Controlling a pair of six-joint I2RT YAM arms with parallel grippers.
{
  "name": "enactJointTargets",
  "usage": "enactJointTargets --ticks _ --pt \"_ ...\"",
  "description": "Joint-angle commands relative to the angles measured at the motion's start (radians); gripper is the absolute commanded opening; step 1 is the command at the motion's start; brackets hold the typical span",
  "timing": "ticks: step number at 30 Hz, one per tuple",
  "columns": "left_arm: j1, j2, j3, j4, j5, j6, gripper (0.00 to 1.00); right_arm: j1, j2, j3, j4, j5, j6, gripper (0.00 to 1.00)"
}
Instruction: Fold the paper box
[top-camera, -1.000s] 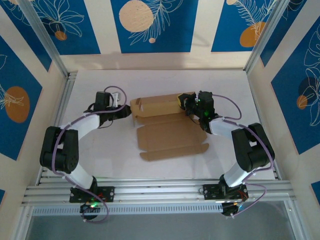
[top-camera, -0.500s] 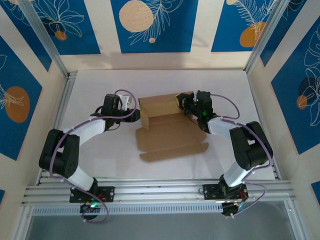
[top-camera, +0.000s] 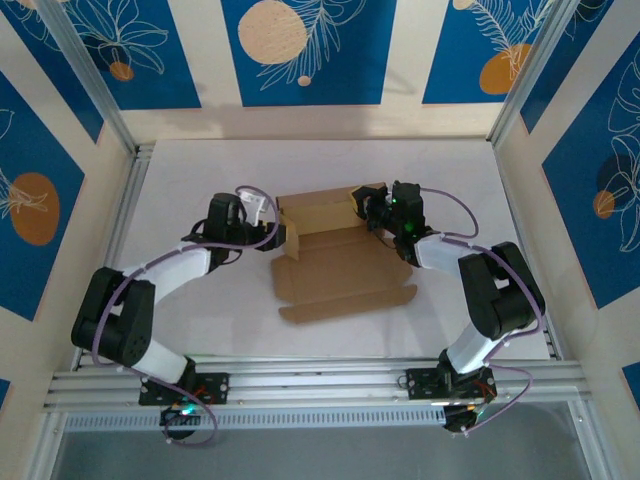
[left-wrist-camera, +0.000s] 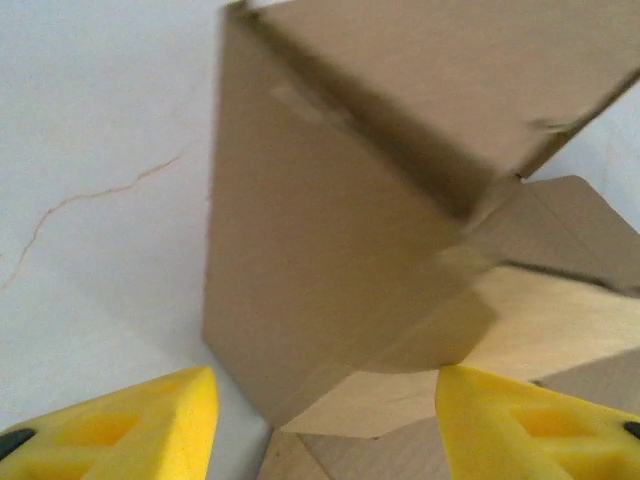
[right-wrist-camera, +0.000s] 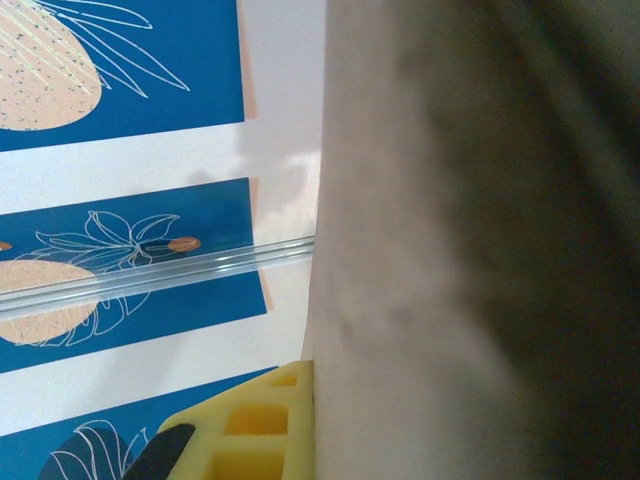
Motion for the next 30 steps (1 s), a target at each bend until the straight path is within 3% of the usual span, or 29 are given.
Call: enactJointTargets --ticks 1,10,15,19,22,27,30 --pt "-0.011 -0.025 -0.005 0.037 0.043 0.057 0.59 0.014 0.023 0.004 -0.019 -0.012 -0.006 0.08" --pt "-0.018 0.019 0.037 0.029 0.039 0.084 0.61 0.018 0.020 0.000 -0.007 -0.023 0.000 0.08" --pt "-0.046 0.054 0.067 0.030 -0.058 0.126 0.70 0.021 0.017 -0.002 -0.005 -0.029 0.007 0.08" --pt "-0.073 0.069 0.071 0.041 -0.152 0.165 0.69 0.021 0.008 -0.004 -0.005 -0.032 0.012 0.09" --pt "-0.079 0.074 0.065 0.056 -0.228 0.163 0.64 0.019 -0.003 -0.007 -0.017 -0.031 0.008 0.09" --pt "-0.086 0.074 0.044 0.100 -0.249 0.155 0.45 0.019 -0.015 -0.011 -0.027 -0.027 0.007 0.09" --pt "-0.100 0.074 0.027 0.129 -0.281 0.162 0.39 0.022 -0.018 -0.013 -0.027 -0.025 0.011 0.09"
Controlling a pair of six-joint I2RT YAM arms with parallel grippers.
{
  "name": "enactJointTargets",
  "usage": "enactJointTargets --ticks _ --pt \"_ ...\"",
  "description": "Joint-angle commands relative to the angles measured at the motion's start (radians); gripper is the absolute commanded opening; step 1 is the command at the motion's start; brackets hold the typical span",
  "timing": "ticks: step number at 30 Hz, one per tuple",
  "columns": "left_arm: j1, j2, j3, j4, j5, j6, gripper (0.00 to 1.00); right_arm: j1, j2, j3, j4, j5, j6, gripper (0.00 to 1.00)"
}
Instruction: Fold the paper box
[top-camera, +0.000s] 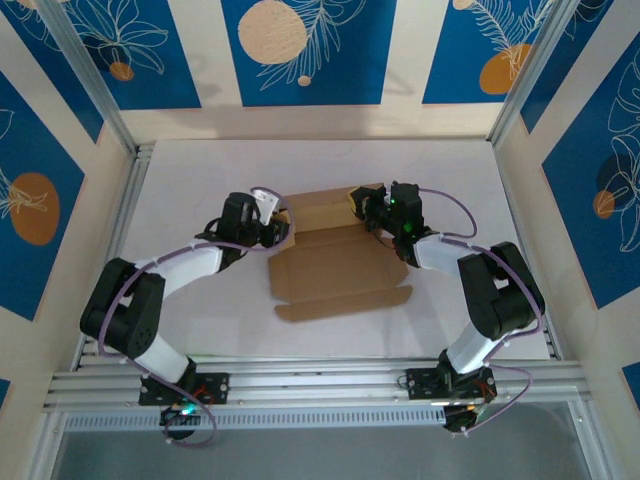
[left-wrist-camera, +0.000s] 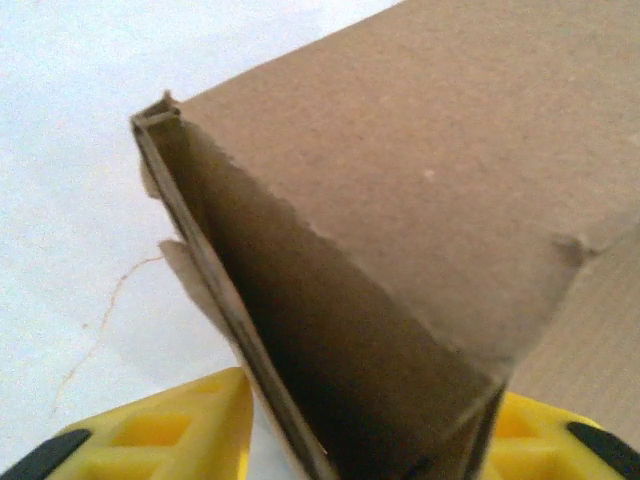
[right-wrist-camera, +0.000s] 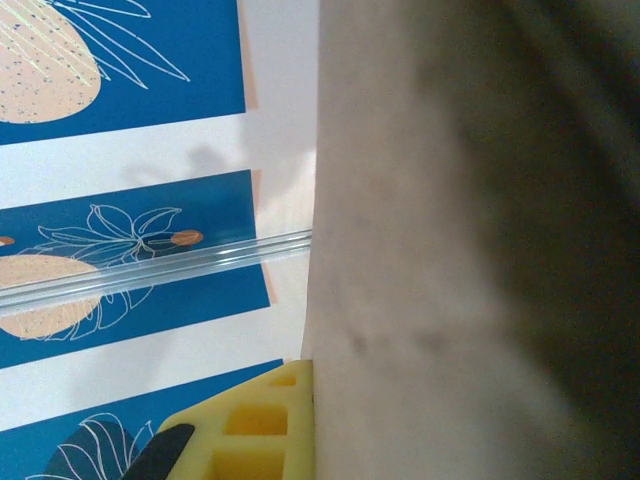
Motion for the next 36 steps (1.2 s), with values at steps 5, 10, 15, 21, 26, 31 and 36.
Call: enactJointTargets --ticks 5,10,15,21,26,31,36 --pt "-0.037 0.021 -0.015 0.090 -0.155 0.038 0.35 0.031 -0.042 -0.018 -0.057 -0.003 0.003 0.08" --pt "-0.051 0.037 -0.025 0.129 -0.259 0.024 0.31 0.055 -0.077 -0.032 -0.088 0.033 0.025 0.09" --pt "-0.070 0.069 -0.036 0.199 -0.310 0.016 0.39 0.080 -0.085 -0.033 -0.094 0.043 0.059 0.10" --pt "-0.074 0.100 -0.042 0.227 -0.327 0.009 0.29 0.086 -0.089 -0.033 -0.092 0.047 0.070 0.10" --pt "-0.077 0.094 -0.060 0.234 -0.368 0.008 0.16 0.088 -0.106 -0.034 -0.117 0.061 0.072 0.10" --pt "-0.082 0.101 -0.048 0.220 -0.439 0.006 0.05 0.115 -0.137 -0.021 -0.198 0.104 0.090 0.10" --pt "-0.100 0.119 -0.029 0.206 -0.530 -0.013 0.00 0.147 -0.171 0.044 -0.428 0.141 0.148 0.07"
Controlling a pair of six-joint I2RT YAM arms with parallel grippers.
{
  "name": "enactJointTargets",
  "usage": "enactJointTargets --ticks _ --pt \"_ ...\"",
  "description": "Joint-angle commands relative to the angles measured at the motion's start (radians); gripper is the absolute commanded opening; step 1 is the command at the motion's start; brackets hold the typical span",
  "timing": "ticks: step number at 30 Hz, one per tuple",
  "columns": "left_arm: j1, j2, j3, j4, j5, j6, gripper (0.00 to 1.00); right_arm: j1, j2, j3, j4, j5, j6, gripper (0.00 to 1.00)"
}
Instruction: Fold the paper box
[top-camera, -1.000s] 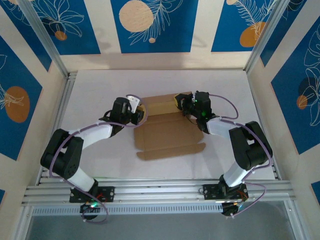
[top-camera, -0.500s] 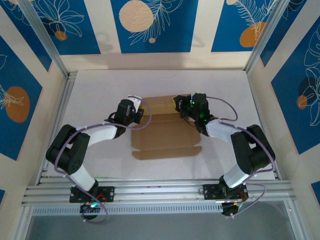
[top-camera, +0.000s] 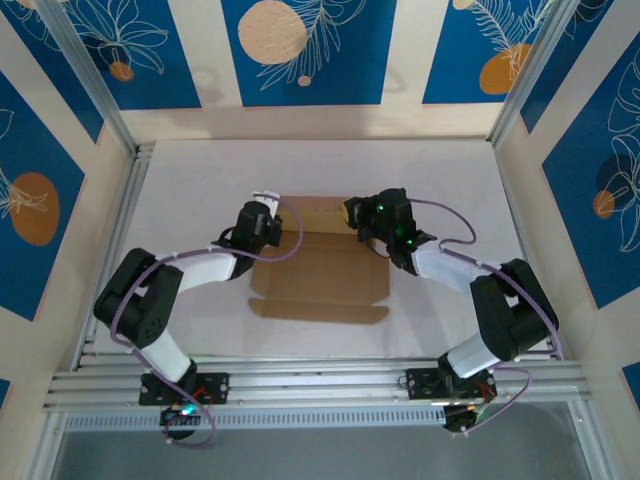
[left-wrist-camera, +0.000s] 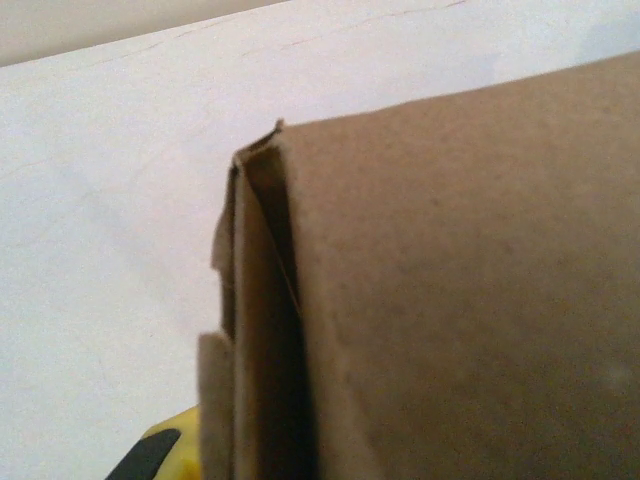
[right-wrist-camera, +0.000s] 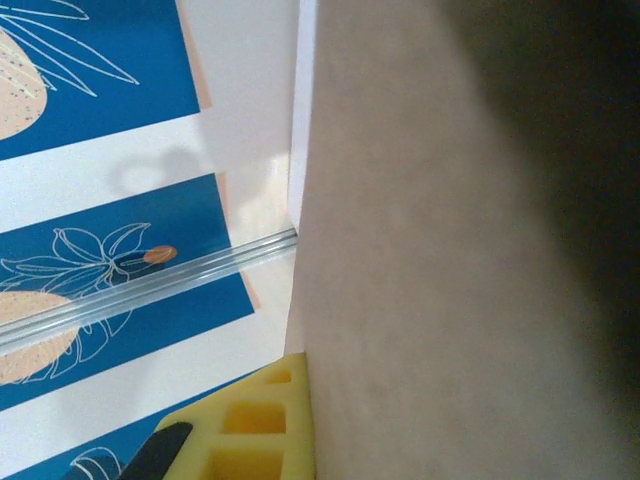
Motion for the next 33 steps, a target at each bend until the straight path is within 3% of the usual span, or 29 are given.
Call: enactJointTargets --ticks 1,6,13,18,23,29,33 --pt "-0.020 0.033 0.014 0.002 -0.102 0.013 0.00 0.036 -0.045 0.036 -0.176 -0.005 0.035 0.07" --pt "-0.055 0.062 0.029 0.009 -0.224 -0.011 0.01 0.073 -0.060 0.052 -0.204 0.028 0.070 0.07" --pt "-0.085 0.078 0.027 0.019 -0.269 -0.055 0.10 0.095 -0.056 0.062 -0.233 0.056 0.089 0.07" --pt "-0.084 0.074 0.005 0.027 -0.303 -0.084 0.11 0.091 -0.050 0.043 -0.235 0.071 0.069 0.07" --pt "-0.085 0.015 -0.002 0.001 -0.142 -0.080 0.28 0.054 -0.022 0.013 -0.161 0.019 0.069 0.06" --pt "-0.079 -0.104 -0.062 -0.015 -0.130 -0.075 0.57 0.020 -0.044 0.016 -0.198 0.029 0.021 0.06" --pt "-0.072 -0.166 -0.134 0.039 -0.109 -0.058 0.64 0.013 -0.045 0.011 -0.189 0.027 0.008 0.06"
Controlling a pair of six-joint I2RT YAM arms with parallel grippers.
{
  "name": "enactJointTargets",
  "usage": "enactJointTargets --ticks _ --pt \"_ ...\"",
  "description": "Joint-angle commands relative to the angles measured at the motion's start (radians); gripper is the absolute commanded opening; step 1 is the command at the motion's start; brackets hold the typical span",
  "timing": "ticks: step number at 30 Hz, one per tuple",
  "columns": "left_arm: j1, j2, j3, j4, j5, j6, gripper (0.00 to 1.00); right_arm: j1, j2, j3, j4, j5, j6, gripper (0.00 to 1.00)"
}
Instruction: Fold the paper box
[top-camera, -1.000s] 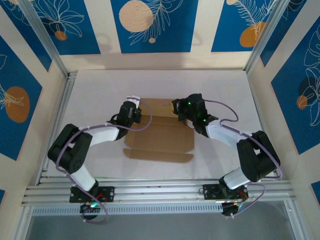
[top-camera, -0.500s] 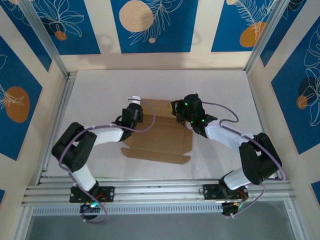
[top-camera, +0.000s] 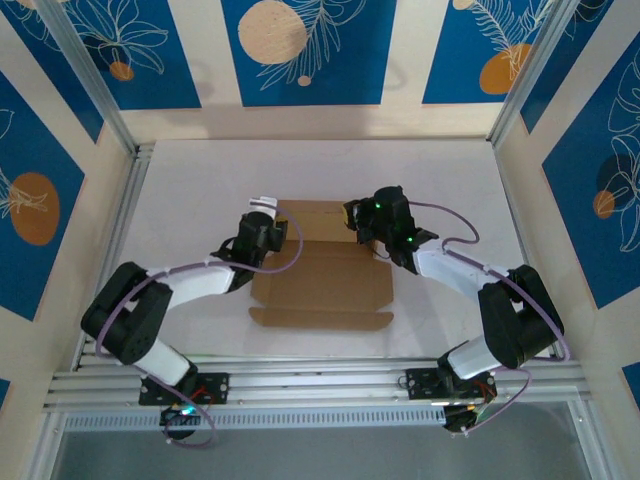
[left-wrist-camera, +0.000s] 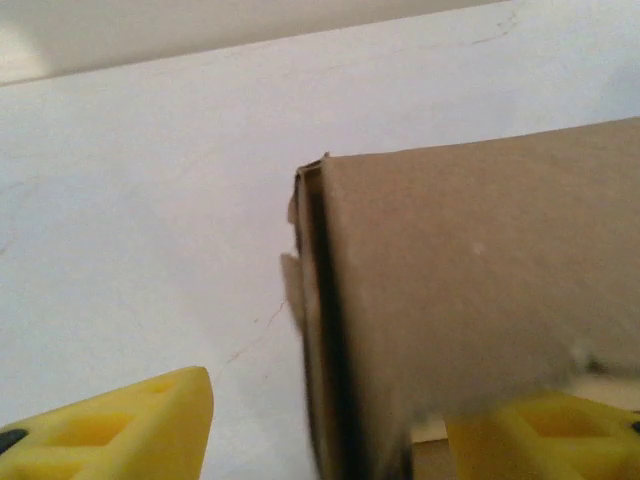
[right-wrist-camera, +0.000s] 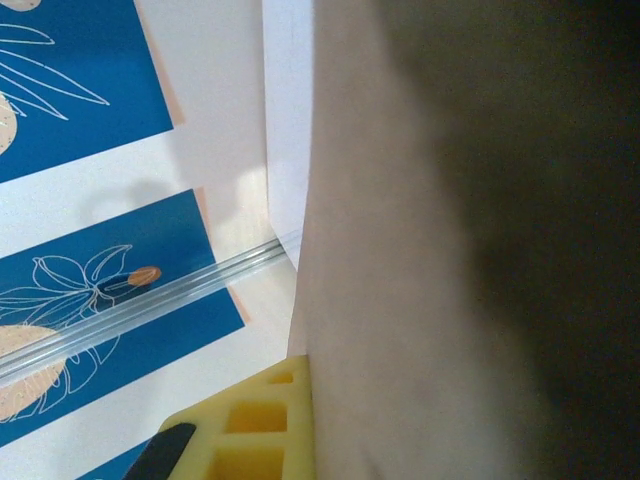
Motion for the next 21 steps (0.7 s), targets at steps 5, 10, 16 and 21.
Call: enactJointTargets --ticks 5,10,16,21 --pt "0.013 -0.094 -0.112 0.077 0.044 0.005 0.64 -0.006 -0.017 -0.018 -0.043 -0.015 -0.050 0.06" --pt "0.013 -0.036 -0.120 0.081 0.059 -0.037 0.61 -0.006 -0.032 -0.017 -0.042 -0.015 -0.049 0.06" --pt "0.013 0.062 -0.100 0.125 0.056 -0.053 0.57 0.005 -0.042 -0.021 -0.039 -0.016 -0.044 0.06" --pt "0.013 0.127 -0.054 0.139 0.068 -0.064 0.43 0.012 -0.024 -0.020 -0.028 -0.038 -0.021 0.06"
